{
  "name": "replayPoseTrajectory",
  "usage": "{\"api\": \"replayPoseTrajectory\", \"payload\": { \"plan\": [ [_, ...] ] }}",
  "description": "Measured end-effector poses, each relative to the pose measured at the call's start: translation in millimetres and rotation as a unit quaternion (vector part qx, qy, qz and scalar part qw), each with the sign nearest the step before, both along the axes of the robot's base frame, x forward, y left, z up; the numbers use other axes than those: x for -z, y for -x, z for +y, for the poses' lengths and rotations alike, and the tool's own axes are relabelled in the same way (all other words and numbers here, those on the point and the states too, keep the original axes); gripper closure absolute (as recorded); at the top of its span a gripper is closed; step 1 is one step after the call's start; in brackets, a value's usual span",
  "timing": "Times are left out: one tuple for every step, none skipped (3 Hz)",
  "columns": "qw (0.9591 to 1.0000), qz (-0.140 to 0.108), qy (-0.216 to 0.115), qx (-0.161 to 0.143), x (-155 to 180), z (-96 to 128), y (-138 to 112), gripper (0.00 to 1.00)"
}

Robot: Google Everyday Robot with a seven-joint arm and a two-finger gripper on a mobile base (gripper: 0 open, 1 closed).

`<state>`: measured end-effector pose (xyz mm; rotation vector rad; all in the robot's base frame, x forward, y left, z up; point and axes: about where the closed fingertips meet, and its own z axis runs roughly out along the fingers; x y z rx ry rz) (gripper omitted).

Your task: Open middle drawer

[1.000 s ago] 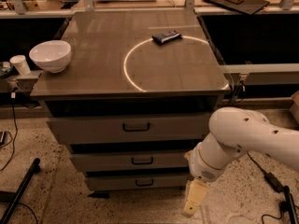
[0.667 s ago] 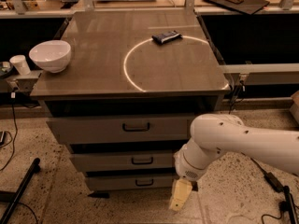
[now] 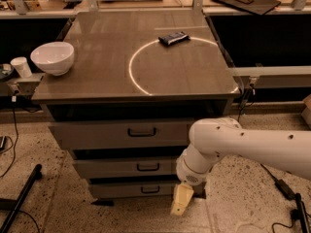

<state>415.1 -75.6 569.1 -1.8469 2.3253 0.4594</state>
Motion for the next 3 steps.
{"api": "replayPoseTrajectory", "payload": {
  "plan": [
    [1.0000,-0.004,-0.002,0.002,14,5,-12,0.00],
    [0.9999,-0.002,-0.003,0.011,38,8,-24,0.00],
    [0.9998,0.002,-0.001,0.020,53,8,-29,0.00]
  ]
}}
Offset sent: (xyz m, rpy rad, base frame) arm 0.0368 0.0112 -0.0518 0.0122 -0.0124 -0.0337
